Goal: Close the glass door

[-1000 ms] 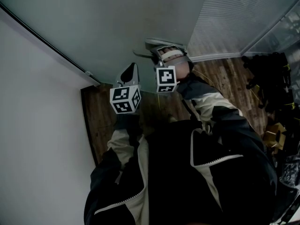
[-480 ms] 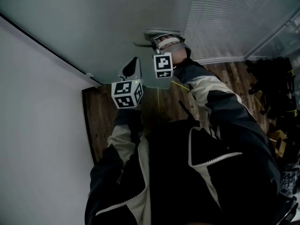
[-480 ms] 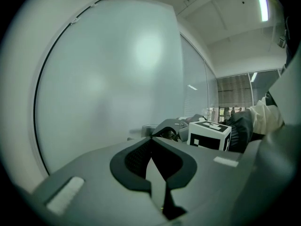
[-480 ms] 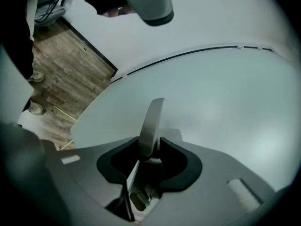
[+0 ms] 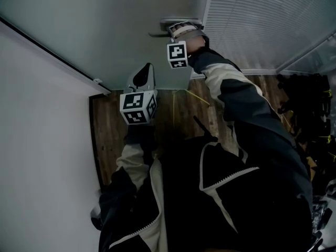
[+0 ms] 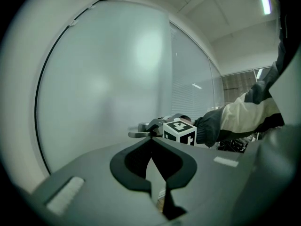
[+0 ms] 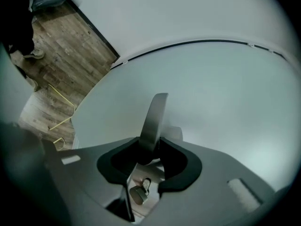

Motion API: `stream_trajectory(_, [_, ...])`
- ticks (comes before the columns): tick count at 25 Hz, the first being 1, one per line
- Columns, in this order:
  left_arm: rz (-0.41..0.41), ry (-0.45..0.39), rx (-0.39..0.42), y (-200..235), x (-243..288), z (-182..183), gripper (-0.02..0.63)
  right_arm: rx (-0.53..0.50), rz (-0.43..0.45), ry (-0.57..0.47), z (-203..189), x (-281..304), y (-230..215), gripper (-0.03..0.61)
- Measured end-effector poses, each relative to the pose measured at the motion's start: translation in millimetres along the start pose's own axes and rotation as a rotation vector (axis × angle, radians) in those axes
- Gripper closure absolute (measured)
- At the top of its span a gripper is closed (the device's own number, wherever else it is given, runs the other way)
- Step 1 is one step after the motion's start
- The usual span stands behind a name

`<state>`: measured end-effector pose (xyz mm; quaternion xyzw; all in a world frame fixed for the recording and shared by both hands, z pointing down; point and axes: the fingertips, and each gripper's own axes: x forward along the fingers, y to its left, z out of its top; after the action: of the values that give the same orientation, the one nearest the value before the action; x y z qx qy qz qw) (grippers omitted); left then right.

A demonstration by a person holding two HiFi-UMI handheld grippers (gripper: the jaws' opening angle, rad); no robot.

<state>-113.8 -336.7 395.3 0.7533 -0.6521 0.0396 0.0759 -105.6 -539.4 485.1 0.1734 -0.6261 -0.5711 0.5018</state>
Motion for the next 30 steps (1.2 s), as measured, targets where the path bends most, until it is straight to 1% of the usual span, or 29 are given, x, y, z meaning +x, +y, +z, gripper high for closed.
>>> stream_trajectory(3, [0.022, -0.006, -0.004, 2, -3, 3, 0.615, -0.017, -0.001, 0.024, -9, 24, -13, 0.445])
stream_trajectory(6, [0.041, 0.005, -0.020, 4, -12, -6, 0.615, -0.034, 0.009, 0.039, -12, 49, -16, 0.445])
stream_trajectory(10, [0.080, 0.012, -0.005, 10, -16, -15, 0.615, -0.079, 0.030, 0.079, -27, 82, -29, 0.443])
stream_trajectory(13, [0.108, 0.027, -0.023, 16, -18, -21, 0.615, -0.108, 0.047, 0.094, -35, 101, -34, 0.442])
stream_trajectory(15, [0.126, 0.033, -0.019, 22, -20, -25, 0.615, -0.112, 0.043, 0.094, -37, 111, -39, 0.443])
stream_trajectory(18, [0.148, 0.043, -0.033, 25, -28, -29, 0.615, -0.103, 0.031, 0.092, -39, 116, -40, 0.444])
stream_trajectory(22, [0.178, 0.040, -0.045, 28, -45, -32, 0.615, -0.093, 0.010, 0.082, -31, 107, -40, 0.445])
stream_trajectory(30, [0.208, 0.057, -0.036, 30, -54, -33, 0.615, -0.086, 0.015, 0.083, -35, 108, -40, 0.444])
